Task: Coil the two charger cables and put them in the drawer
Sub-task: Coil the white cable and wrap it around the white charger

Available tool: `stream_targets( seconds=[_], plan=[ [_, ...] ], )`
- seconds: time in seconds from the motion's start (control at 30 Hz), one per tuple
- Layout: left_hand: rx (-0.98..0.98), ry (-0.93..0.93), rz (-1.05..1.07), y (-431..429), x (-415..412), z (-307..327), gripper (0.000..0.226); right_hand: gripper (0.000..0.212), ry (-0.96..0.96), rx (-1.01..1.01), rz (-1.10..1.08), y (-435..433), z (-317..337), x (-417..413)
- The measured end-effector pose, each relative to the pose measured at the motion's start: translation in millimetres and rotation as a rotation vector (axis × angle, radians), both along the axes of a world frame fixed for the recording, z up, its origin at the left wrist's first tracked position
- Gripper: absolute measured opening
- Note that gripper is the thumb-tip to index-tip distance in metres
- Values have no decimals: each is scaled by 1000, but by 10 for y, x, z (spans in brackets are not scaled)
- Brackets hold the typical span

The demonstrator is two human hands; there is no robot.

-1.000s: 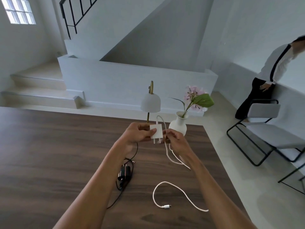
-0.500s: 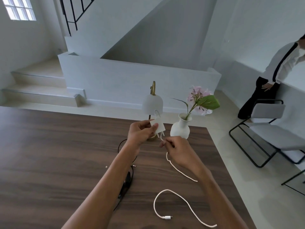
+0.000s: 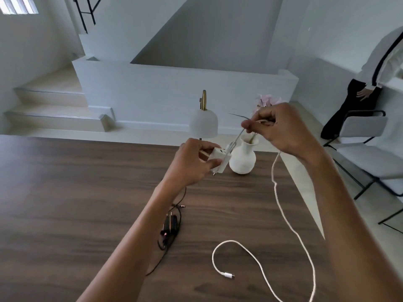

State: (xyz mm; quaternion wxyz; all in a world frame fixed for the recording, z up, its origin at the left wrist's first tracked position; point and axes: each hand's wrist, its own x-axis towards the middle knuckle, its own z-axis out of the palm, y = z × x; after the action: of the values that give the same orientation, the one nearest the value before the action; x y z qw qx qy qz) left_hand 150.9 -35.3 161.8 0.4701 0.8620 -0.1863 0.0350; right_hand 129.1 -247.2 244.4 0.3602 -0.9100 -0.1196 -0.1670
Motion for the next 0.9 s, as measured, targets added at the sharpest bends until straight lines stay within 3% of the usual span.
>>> stream_targets(
  seconds=[0.1, 0.3, 0.47, 0.6, 0.73, 0.8, 0.9],
  plan=[
    [-34, 25, -97, 77, -81, 116, 33, 28, -68, 69, 29, -33, 19, 174],
    [-199, 102, -229, 154, -158, 237, 31, 16, 54, 262, 27, 78, -464, 401],
    [-459, 190, -55, 215, -48, 57, 34, 23, 236, 293, -15, 368, -1063, 224],
    [-550, 194, 93, 247, 45, -73, 38, 26, 352, 208, 44, 579, -1294, -98],
    [-318, 36, 231, 230, 58, -131, 39, 23, 298, 23, 45, 691, -1115, -280],
    [-174, -44, 236, 209, 17, -149, 40, 21, 249, -57, -4, 637, -875, -304],
    [-104, -65, 188, 175, -63, -159, 39, 20, 167, -149, -59, 500, -477, -262]
  ],
)
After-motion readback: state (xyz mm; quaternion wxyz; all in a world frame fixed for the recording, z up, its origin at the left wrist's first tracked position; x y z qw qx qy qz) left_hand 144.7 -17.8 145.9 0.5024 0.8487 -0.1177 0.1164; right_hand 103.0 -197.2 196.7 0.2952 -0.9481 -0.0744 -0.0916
